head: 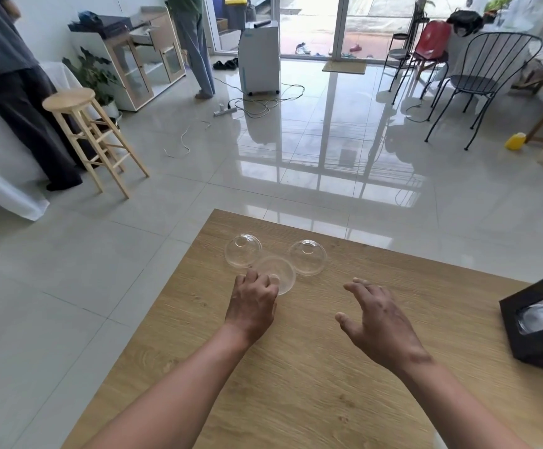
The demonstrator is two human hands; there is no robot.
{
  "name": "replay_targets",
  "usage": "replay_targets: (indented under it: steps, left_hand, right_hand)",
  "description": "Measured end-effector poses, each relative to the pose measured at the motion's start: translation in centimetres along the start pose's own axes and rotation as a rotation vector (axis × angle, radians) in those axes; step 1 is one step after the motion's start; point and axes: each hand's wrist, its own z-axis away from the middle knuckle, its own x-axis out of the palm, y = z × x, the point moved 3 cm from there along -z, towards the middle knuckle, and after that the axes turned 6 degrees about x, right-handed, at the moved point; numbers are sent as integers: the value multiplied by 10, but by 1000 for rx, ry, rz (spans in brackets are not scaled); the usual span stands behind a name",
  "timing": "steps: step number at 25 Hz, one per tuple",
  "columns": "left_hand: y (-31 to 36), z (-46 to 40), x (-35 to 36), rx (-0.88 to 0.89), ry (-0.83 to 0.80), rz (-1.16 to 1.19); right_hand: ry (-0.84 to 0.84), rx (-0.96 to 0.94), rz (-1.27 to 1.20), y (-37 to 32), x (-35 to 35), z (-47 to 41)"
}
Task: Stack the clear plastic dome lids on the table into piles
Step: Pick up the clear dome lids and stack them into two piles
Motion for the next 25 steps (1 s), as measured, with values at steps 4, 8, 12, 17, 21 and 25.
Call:
replay_targets:
  steps: [4,8,12,17,21,25]
  left_hand:
    - [3,17,-2,59,141,53]
    - [4,40,-1,115,237,90]
    - [0,60,-5,152,237,111]
    - [-6,68,-5,197,177,96]
    - [-9,69,-2,215,170,123]
    - [-9,71,-1,232,173,155]
  right_hand:
    - [-35,-27,19,-15,7,-20]
    - [-37,-54,60,-36,14,-61]
    - [-29,-52,107,-57,22,-114]
    - [-168,-44,215,-70,43,-152]
    - [-262,-13,256,-52,68,-139]
    - [-260,31,205,-33,73,-121]
